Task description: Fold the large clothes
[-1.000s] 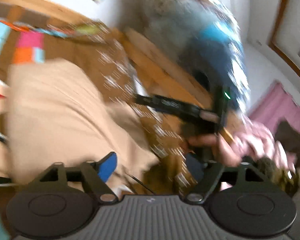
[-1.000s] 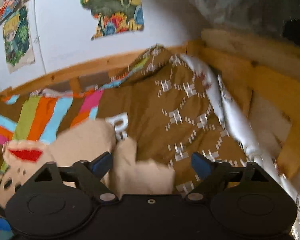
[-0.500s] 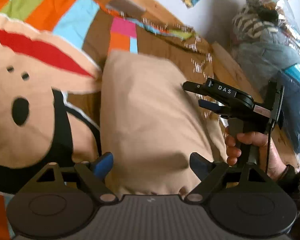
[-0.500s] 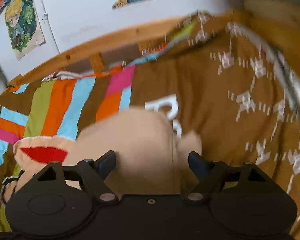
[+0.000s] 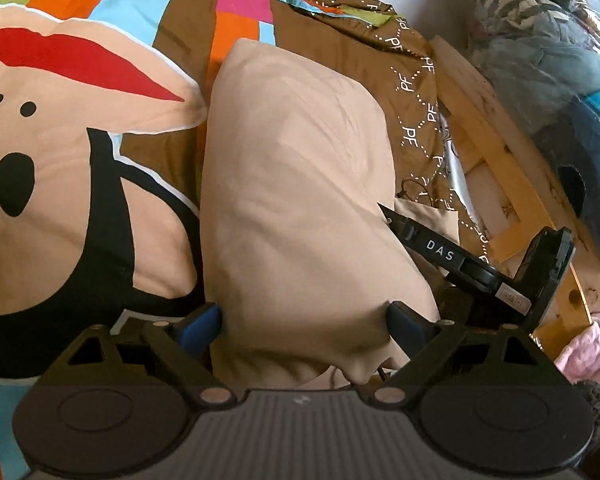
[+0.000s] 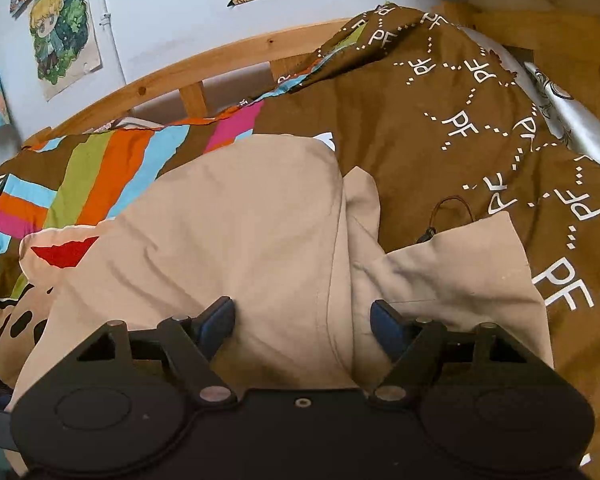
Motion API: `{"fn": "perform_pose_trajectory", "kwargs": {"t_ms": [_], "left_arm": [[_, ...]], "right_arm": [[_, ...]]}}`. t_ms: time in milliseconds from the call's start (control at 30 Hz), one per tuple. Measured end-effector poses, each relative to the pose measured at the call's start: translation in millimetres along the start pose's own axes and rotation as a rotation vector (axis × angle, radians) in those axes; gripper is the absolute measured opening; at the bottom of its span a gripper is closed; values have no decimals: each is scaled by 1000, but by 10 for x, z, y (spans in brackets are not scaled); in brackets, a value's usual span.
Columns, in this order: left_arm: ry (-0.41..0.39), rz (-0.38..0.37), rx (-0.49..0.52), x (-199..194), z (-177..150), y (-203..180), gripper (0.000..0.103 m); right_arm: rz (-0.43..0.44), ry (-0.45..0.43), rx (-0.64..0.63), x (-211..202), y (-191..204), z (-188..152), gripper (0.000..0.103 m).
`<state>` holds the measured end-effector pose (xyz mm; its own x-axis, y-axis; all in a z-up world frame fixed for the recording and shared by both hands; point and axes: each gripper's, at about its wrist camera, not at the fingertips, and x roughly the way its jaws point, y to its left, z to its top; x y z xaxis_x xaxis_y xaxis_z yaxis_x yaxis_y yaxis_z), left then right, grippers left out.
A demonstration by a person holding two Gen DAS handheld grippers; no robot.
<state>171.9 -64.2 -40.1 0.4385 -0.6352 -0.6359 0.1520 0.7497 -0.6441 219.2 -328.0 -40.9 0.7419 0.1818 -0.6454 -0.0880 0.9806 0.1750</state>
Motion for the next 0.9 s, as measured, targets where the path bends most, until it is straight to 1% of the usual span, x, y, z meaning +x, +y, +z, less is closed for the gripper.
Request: {"fn": "perform_pose_trajectory", "kwargs": {"t_ms": [100, 267, 300, 367, 400, 467, 567, 667, 700, 733, 767, 800, 833, 900], "left_arm": [[-17, -4, -13, -72, 9, -4, 90], [-130, -50, -88, -234, 62, 68, 90], [-136, -39, -101, -236, 73, 91, 89], [-114, 24, -110, -177, 86, 101, 86], [-94, 57, -100, -132, 77, 107, 87], [-98, 47, -117, -101, 50, 139, 87], [-78, 45, -133, -63, 67, 177, 89], [-76, 54, -123, -61, 62, 177, 90], [-77, 60, -116, -63, 61, 167, 90], [-77, 65, -108, -69, 48, 161, 90], [-75, 71, -98, -60, 45, 149, 90], [-74, 74, -90, -45, 45, 138, 90], [-74, 77, -84, -38, 40, 125, 90], [-73, 82, -71, -32, 31, 110, 90]], "right_arm": [[-21, -4, -4, -35, 13, -37, 76], [-69, -53, -30, -149, 51, -220, 76], [-84, -69, -31, -175, 68, -267, 76], [-115, -96, -20, -220, 97, -351, 76], [-128, -100, -26, -229, 115, -372, 76], [-138, -101, -36, -234, 125, -383, 77], [-143, -99, -41, -241, 126, -379, 77], [-183, -75, -82, -311, 199, -270, 79], [-202, -97, -105, -366, 235, -220, 80], [-215, -142, -131, -429, 268, -158, 82], [-217, -181, -158, -462, 300, -76, 86], [-208, -200, -194, -447, 348, 48, 88], [-197, -198, -225, -394, 394, 161, 90], [-179, -179, -296, -220, 517, 421, 90]]}}
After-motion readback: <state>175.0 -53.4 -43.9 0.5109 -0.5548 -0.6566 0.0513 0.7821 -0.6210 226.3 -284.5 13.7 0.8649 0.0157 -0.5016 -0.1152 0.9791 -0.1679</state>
